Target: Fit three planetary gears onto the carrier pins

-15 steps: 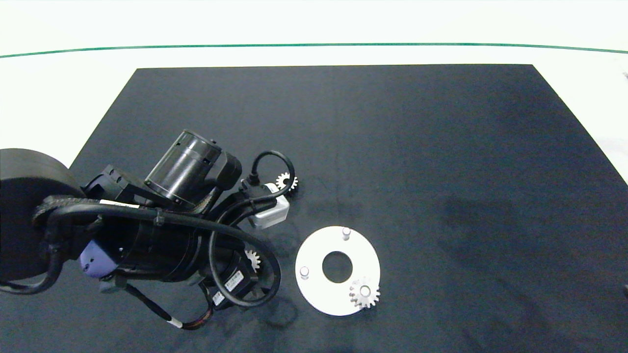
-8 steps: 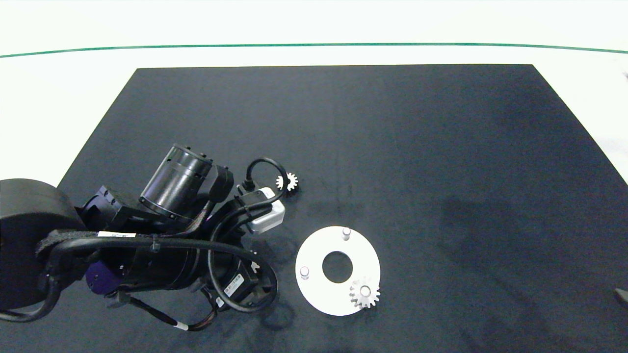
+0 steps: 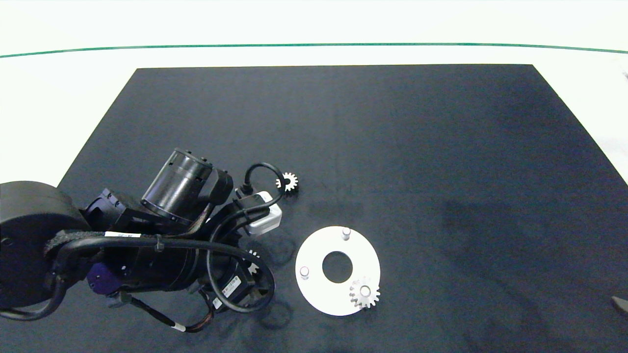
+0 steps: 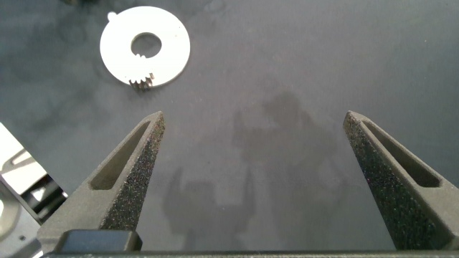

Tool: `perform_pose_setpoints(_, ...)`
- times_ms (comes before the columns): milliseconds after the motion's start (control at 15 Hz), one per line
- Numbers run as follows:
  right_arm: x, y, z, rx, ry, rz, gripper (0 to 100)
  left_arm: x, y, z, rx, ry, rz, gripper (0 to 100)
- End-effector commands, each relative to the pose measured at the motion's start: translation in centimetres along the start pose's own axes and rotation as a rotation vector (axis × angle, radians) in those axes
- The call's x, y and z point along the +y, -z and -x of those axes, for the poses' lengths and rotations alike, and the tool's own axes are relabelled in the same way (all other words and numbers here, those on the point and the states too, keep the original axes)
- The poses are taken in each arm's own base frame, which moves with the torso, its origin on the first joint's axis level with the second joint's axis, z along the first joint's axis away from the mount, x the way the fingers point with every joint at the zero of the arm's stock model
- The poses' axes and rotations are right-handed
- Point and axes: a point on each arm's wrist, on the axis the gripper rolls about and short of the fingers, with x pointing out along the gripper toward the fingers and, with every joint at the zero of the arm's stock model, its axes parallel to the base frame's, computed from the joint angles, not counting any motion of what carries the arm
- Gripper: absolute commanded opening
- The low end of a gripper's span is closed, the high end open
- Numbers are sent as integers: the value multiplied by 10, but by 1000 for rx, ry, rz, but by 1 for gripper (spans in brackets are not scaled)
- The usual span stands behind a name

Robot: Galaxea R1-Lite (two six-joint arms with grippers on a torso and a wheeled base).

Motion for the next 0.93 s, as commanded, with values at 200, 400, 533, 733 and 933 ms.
perform_pose_setpoints(200,1,3,1,7,-1,12,100,0,4,-4,26,3,-9,100)
perform_pose_setpoints(400,1,3,2,3,-1,14,100,-1,5,-10,44,8,-11,100)
perform_pose_setpoints(533,2,4,0,13,-6,16,100,-1,4,-11,44,7,-12,100)
perform_pose_setpoints(733,2,5,-1,14,-6,16,100,-2,5,-14,55,11,-13,100)
perform_pose_setpoints(933,2,5,1,9,-4,15,100,-3,6,-15,58,13,-6,100)
